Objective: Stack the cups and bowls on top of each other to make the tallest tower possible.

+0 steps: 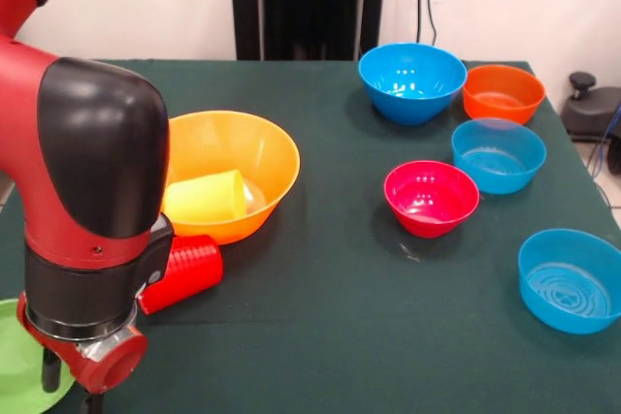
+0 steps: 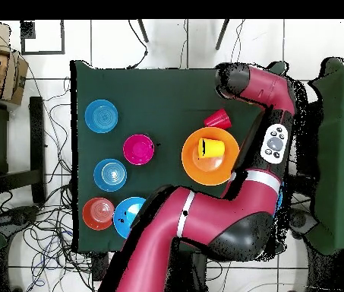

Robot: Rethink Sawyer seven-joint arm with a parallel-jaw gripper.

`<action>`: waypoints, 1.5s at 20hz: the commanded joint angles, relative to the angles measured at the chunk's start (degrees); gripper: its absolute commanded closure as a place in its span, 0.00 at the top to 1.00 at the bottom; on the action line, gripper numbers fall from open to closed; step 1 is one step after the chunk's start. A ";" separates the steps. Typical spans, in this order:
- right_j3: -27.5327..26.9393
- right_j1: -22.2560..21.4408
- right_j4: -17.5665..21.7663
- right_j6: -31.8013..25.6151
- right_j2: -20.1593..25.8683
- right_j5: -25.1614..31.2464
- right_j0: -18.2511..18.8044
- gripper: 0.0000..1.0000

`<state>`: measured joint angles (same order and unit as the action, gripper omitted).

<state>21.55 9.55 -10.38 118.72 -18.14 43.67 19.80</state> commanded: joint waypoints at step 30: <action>-0.07 -2.70 0.05 -2.64 1.67 7.46 -0.81 0.00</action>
<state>17.64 8.08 -10.66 118.72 -20.18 46.13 19.80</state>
